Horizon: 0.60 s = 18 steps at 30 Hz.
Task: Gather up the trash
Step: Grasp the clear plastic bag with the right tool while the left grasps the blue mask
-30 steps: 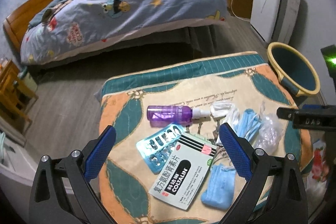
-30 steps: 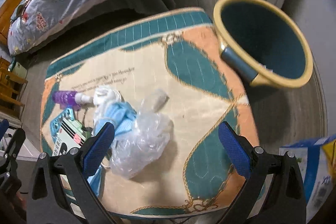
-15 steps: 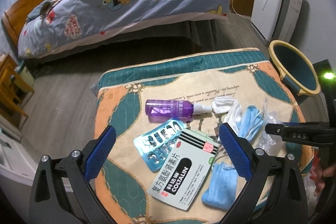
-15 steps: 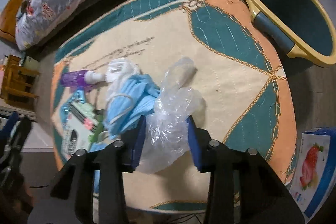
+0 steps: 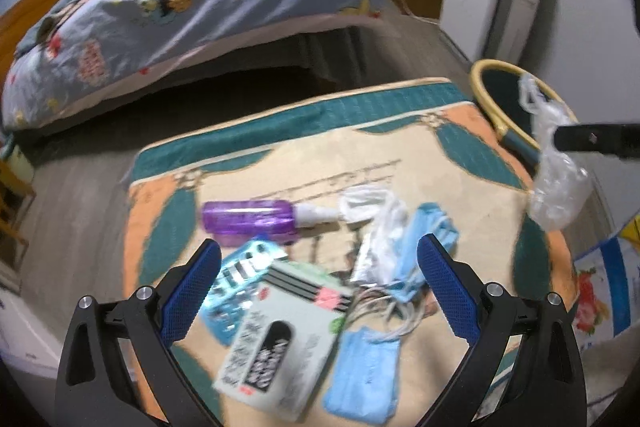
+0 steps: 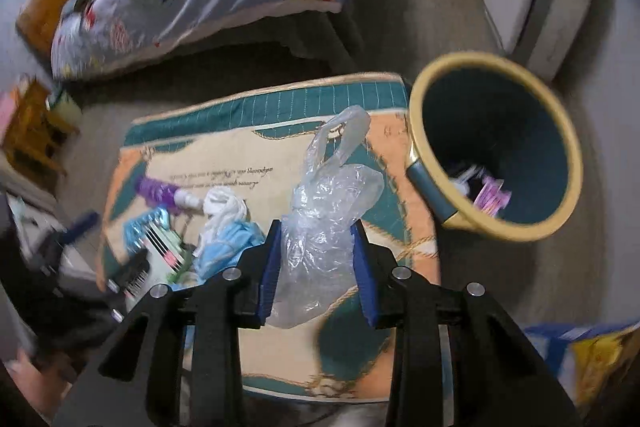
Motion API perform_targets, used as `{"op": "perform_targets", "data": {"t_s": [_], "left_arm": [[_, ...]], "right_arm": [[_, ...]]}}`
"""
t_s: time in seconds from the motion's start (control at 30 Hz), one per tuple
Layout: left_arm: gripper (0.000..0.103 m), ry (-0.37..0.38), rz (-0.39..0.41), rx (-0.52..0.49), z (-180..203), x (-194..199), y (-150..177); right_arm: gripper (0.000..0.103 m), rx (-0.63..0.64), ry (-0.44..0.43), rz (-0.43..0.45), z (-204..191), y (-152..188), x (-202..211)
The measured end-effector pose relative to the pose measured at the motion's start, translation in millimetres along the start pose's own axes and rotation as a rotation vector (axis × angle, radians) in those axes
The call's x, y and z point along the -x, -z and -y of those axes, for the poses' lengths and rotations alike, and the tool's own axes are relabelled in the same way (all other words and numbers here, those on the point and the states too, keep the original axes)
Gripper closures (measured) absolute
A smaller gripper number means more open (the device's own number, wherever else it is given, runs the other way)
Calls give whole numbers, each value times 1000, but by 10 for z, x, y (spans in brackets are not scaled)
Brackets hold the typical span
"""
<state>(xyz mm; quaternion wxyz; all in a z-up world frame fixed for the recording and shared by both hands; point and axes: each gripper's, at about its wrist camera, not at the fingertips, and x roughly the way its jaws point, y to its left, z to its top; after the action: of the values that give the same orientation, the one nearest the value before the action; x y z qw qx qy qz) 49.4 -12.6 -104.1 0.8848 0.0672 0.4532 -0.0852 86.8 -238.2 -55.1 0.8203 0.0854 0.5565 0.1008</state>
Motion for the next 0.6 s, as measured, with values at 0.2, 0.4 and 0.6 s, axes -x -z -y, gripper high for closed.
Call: {"op": "perform_targets", "data": {"t_s": [0.2, 0.4, 0.6], "left_arm": [[6, 71, -9, -31, 268, -202, -31], [9, 98, -55, -175, 589, -427, -8], [39, 114, -118, -219, 673, -644, 17]], "right_arm": [[70, 2, -7, 22, 58, -91, -5], [70, 4, 7, 4, 160, -119, -99], [70, -17, -2, -3, 271, -146, -151]]}}
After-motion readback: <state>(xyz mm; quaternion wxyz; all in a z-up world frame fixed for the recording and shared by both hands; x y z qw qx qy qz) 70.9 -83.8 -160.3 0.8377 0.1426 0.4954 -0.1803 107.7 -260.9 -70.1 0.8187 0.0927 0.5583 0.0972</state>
